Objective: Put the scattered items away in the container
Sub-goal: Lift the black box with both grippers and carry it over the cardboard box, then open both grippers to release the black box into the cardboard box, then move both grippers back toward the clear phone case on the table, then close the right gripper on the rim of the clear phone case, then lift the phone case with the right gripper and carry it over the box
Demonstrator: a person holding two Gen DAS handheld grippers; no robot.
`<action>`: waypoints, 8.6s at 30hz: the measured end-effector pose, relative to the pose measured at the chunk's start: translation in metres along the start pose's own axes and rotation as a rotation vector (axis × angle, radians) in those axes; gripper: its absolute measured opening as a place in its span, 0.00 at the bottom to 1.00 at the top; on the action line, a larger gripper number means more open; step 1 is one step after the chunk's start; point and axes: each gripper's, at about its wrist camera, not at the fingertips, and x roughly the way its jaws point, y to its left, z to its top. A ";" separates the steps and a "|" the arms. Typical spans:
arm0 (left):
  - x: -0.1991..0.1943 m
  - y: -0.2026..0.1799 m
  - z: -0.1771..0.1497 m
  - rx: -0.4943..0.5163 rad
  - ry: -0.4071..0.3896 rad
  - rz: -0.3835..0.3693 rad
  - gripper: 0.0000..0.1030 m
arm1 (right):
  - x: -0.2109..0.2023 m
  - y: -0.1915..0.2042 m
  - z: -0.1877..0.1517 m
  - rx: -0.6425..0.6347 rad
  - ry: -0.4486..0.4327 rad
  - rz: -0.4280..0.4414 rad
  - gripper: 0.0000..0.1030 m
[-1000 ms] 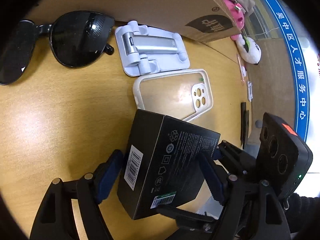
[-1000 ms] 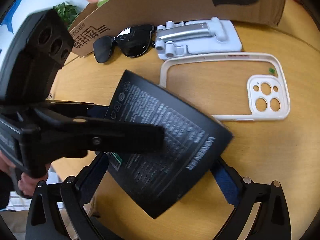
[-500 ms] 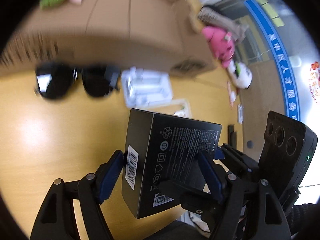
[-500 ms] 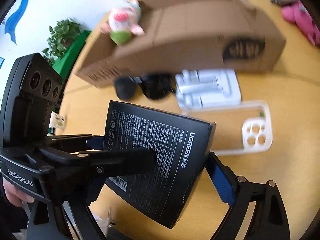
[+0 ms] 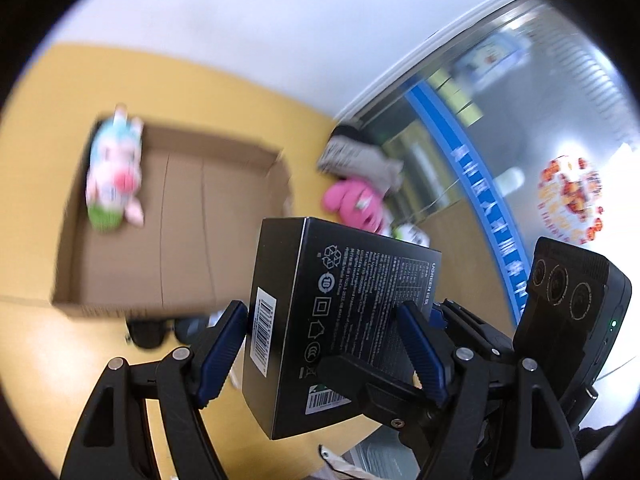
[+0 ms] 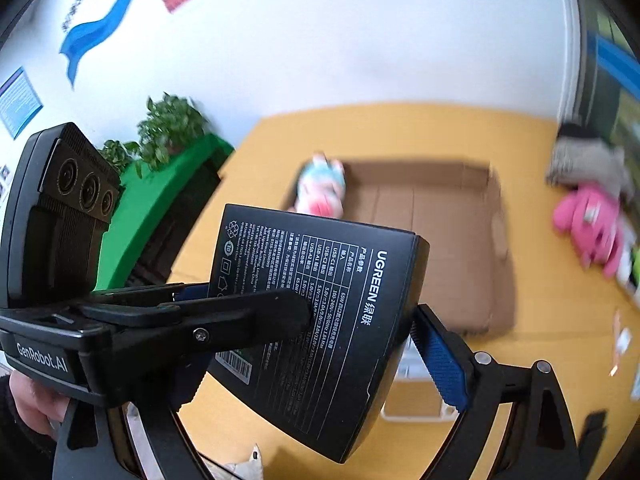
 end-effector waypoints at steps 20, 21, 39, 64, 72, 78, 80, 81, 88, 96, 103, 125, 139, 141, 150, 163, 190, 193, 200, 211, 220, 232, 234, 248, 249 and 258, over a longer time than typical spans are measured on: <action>-0.090 -0.026 0.100 0.148 -0.287 -0.097 0.74 | -0.057 0.090 0.140 -0.230 -0.226 -0.098 0.93; -0.088 -0.023 0.103 0.147 -0.286 -0.101 0.74 | -0.055 0.088 0.144 -0.233 -0.225 -0.100 0.93; 0.044 0.042 0.170 0.049 -0.118 -0.130 0.74 | 0.052 -0.020 0.183 -0.106 -0.059 -0.127 0.93; 0.277 0.211 0.202 -0.140 0.176 0.185 0.74 | 0.354 -0.210 0.161 0.109 0.222 0.235 0.93; 0.294 0.234 0.202 -0.170 0.186 0.314 0.74 | 0.419 -0.224 0.146 0.173 0.282 0.339 0.94; 0.293 0.226 0.207 -0.164 0.218 0.375 0.71 | 0.420 -0.220 0.144 0.220 0.281 0.324 0.98; 0.284 0.216 0.209 -0.146 0.186 0.403 0.71 | 0.403 -0.216 0.147 0.205 0.262 0.316 0.98; 0.274 0.209 0.210 -0.135 0.165 0.415 0.71 | 0.395 -0.214 0.150 0.197 0.253 0.309 0.98; 0.182 0.120 0.206 0.115 0.002 0.525 0.74 | 0.295 -0.189 0.172 0.080 0.206 -0.001 0.98; 0.085 0.030 0.169 0.209 -0.105 0.510 0.25 | 0.145 -0.133 0.154 -0.051 0.109 -0.169 0.07; 0.043 0.005 0.117 0.145 -0.114 0.501 0.43 | 0.073 -0.101 0.113 0.018 0.097 -0.172 0.86; 0.164 0.065 -0.101 -0.097 0.311 0.404 0.86 | 0.153 -0.239 -0.197 0.220 0.511 -0.191 0.79; 0.255 0.108 -0.160 -0.228 0.389 0.456 0.83 | 0.184 -0.263 -0.201 0.182 0.477 -0.194 0.77; 0.258 0.104 -0.160 -0.204 0.374 0.476 0.82 | 0.183 -0.264 -0.203 0.148 0.465 -0.220 0.76; 0.264 0.091 -0.166 -0.155 0.340 0.567 0.80 | 0.177 -0.255 -0.211 0.049 0.452 -0.269 0.75; 0.261 0.083 -0.172 -0.158 0.306 0.658 0.49 | 0.176 -0.246 -0.205 0.031 0.478 -0.246 0.43; 0.103 0.016 -0.096 -0.013 0.044 0.461 0.04 | 0.025 -0.158 -0.097 0.099 0.151 -0.271 0.06; 0.053 -0.009 -0.054 0.026 -0.072 0.429 0.04 | 0.000 -0.124 -0.046 0.075 0.073 -0.293 0.06; -0.038 -0.056 0.007 0.108 -0.279 0.375 0.04 | -0.071 -0.060 0.043 -0.007 -0.136 -0.297 0.06; -0.106 -0.094 0.039 0.199 -0.451 0.283 0.04 | -0.138 0.017 0.115 -0.109 -0.337 -0.354 0.06; -0.085 -0.079 0.079 0.174 -0.434 0.298 0.04 | -0.099 -0.001 0.153 -0.189 -0.323 -0.224 0.06; -0.019 -0.036 0.136 0.135 -0.355 0.307 0.04 | -0.014 -0.064 0.202 -0.153 -0.230 -0.214 0.06; -0.006 -0.028 0.144 0.129 -0.338 0.307 0.04 | 0.000 -0.074 0.208 -0.145 -0.212 -0.216 0.06; 0.077 0.034 0.171 0.065 -0.186 0.311 0.04 | 0.105 -0.144 0.217 -0.071 -0.038 -0.224 0.06; 0.082 0.038 0.171 0.059 -0.174 0.313 0.04 | 0.111 -0.148 0.216 -0.066 -0.026 -0.222 0.06; 0.132 0.072 0.174 0.027 -0.061 0.342 0.04 | 0.171 -0.182 0.198 -0.018 0.080 -0.213 0.06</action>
